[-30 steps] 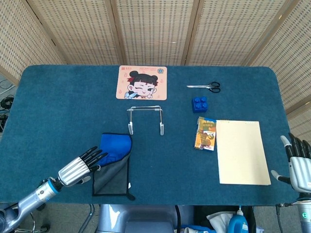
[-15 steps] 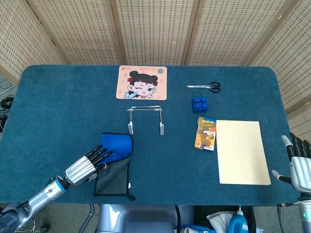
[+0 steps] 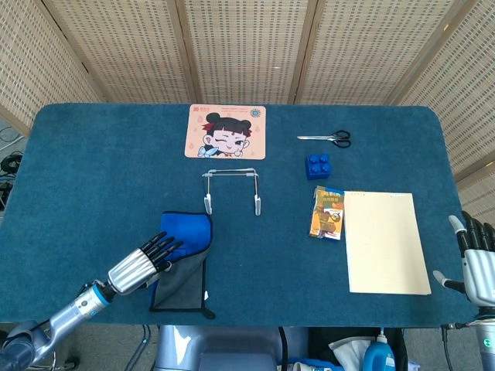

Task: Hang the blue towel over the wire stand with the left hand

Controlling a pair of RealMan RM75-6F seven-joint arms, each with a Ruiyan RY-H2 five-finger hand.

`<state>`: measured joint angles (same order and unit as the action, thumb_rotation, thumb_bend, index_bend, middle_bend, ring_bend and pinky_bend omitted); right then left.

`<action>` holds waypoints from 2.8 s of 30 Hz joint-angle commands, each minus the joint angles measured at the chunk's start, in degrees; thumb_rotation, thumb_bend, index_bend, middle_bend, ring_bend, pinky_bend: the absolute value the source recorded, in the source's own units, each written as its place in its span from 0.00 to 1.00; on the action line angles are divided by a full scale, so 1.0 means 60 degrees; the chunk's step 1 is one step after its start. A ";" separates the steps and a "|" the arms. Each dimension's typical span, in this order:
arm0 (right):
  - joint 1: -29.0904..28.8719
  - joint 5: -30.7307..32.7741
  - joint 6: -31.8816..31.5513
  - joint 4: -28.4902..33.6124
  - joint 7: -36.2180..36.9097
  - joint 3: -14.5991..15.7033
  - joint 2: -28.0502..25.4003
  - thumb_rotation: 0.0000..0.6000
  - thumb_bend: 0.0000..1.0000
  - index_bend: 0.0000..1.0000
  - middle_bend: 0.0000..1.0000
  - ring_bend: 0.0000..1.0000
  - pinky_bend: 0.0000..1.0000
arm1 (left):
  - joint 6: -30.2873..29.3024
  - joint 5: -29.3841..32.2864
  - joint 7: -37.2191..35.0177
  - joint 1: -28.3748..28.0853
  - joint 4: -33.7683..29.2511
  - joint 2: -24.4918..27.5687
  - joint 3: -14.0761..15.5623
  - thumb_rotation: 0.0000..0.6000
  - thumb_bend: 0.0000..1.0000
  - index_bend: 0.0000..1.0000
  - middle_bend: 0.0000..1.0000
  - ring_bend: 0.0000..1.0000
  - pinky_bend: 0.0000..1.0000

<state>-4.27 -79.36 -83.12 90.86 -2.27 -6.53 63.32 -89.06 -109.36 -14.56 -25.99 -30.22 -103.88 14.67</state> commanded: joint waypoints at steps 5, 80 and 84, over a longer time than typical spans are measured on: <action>0.0002 -0.0002 0.0002 0.0006 0.0011 0.0002 -0.0005 1.00 0.00 0.00 0.00 0.00 0.00 | -0.0270 -0.0005 0.0055 -0.0031 -0.0014 0.0026 -0.0063 1.00 0.41 0.58 0.00 0.00 0.03; -0.0013 0.0046 0.0147 0.0149 -0.0208 0.0086 -0.0048 1.00 0.00 0.00 0.00 0.00 0.00 | -0.0049 0.0885 0.1348 -0.0835 -0.1593 0.1346 -0.0789 1.00 0.14 0.25 0.00 0.00 0.01; -0.0035 0.0082 0.0199 0.0140 -0.0244 0.0085 -0.0033 1.00 0.00 0.00 0.00 0.00 0.00 | 0.0582 0.1447 0.0951 -0.0801 -0.1458 0.1158 -0.1134 1.00 0.17 0.26 0.00 0.00 0.00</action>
<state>-4.48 -78.87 -81.92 91.70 -3.73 -6.02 63.12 -87.02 -102.10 -7.66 -31.07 -39.19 -96.22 8.91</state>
